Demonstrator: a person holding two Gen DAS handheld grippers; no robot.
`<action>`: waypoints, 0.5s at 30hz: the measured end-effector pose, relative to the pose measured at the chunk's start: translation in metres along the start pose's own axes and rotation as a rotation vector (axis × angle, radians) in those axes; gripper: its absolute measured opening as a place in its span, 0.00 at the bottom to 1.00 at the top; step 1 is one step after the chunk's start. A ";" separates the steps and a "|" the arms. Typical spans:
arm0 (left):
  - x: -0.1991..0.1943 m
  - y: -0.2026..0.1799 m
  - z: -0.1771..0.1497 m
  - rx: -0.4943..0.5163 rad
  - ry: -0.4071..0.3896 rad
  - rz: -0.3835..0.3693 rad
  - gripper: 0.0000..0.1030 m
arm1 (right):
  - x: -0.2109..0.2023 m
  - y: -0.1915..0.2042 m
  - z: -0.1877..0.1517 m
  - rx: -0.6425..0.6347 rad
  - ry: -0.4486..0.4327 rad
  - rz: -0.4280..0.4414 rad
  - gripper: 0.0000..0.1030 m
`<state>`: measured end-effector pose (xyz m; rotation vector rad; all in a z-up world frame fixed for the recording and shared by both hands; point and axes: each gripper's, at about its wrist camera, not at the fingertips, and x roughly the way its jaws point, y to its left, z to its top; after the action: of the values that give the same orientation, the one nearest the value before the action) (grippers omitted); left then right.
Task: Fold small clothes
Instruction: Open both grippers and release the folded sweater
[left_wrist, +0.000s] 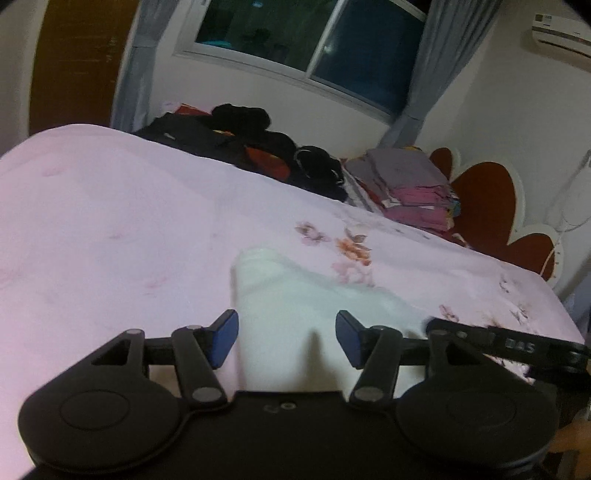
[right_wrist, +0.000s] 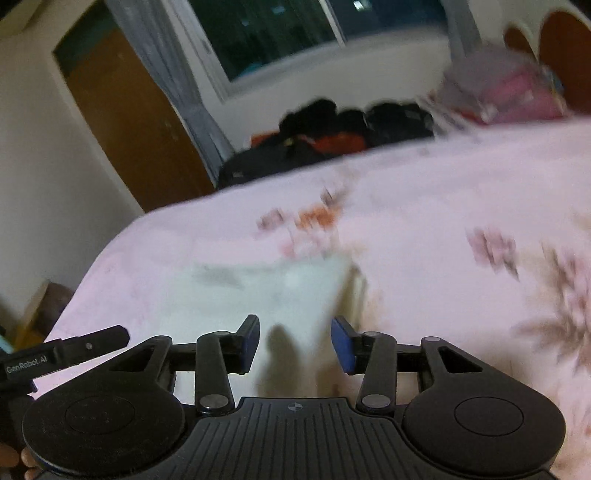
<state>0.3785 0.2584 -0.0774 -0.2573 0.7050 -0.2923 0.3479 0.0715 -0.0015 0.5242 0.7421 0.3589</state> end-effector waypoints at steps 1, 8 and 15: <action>0.008 -0.005 0.001 0.008 0.006 -0.005 0.49 | 0.006 0.005 0.003 -0.012 -0.001 0.001 0.43; 0.048 0.002 -0.009 -0.004 0.086 0.040 0.52 | 0.067 0.008 0.004 -0.048 0.062 -0.086 0.43; 0.027 0.004 -0.012 -0.008 0.081 0.030 0.49 | 0.060 -0.007 0.001 -0.004 0.058 -0.130 0.43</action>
<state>0.3907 0.2512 -0.1031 -0.2438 0.7891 -0.2724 0.3906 0.0943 -0.0377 0.4603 0.8268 0.2556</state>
